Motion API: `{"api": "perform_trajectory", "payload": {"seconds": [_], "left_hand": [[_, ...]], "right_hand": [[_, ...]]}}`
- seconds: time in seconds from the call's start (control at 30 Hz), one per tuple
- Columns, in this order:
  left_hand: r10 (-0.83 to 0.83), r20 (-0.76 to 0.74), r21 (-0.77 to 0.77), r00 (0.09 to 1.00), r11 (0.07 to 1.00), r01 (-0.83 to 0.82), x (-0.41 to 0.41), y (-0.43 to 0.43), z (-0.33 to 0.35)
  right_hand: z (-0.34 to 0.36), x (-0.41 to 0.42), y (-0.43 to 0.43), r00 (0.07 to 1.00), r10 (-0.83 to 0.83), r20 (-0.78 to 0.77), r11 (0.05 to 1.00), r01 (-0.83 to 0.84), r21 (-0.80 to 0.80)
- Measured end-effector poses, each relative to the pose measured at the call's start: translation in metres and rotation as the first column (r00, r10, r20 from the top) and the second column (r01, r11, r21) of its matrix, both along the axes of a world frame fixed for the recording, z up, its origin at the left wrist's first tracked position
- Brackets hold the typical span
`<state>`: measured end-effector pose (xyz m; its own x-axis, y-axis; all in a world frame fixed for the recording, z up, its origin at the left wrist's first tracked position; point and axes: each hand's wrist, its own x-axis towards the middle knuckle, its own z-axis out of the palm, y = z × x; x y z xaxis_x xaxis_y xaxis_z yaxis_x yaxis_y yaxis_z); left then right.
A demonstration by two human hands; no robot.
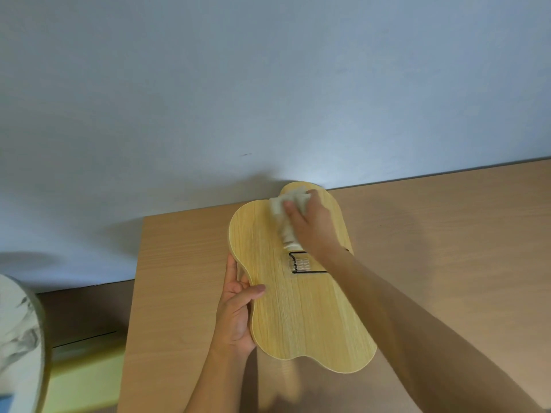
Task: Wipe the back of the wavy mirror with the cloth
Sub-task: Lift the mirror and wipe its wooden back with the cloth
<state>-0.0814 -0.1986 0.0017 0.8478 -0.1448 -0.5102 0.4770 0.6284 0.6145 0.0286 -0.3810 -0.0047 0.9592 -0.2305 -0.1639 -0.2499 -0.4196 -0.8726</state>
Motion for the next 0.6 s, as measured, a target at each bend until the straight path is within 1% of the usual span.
{"api": "perform_trajectory", "payload": {"seconds": [0.07,0.17,0.3,0.4,0.47,0.53,0.6], "left_hand": [[-0.009,0.008,-0.002,1.0,1.0,0.009,0.0,0.001,-0.001],[-0.012,0.004,0.007,1.0,1.0,0.012,0.0,0.001,-0.002],[-0.016,0.005,0.018,1.0,1.0,0.016,0.0,0.001,-0.002],[-0.033,0.021,0.027,0.999,0.999,0.032,0.001,0.002,-0.002],[-0.036,0.021,0.038,0.999,0.999,0.035,0.001,0.001,-0.002],[-0.036,0.023,0.027,0.999,0.999,0.035,0.001,0.002,-0.003],[-0.036,0.026,0.013,0.999,0.999,0.035,0.001,0.002,-0.003]], "right_hand": [[-0.001,-0.004,0.011,0.997,0.071,-0.021,0.997,-0.072,-0.018],[-0.013,-0.008,-0.008,0.999,0.04,-0.033,0.991,-0.044,-0.129],[-0.042,-0.018,-0.055,0.99,-0.116,-0.08,0.947,0.086,-0.311],[-0.058,-0.025,-0.085,0.952,-0.271,-0.146,0.88,0.183,-0.438],[-0.057,-0.026,-0.1,0.918,-0.369,-0.148,0.826,0.25,-0.505],[-0.044,-0.026,-0.108,0.893,-0.438,-0.102,0.81,0.343,-0.475],[-0.021,-0.029,-0.101,0.9,-0.432,-0.057,0.861,0.392,-0.325]]}}
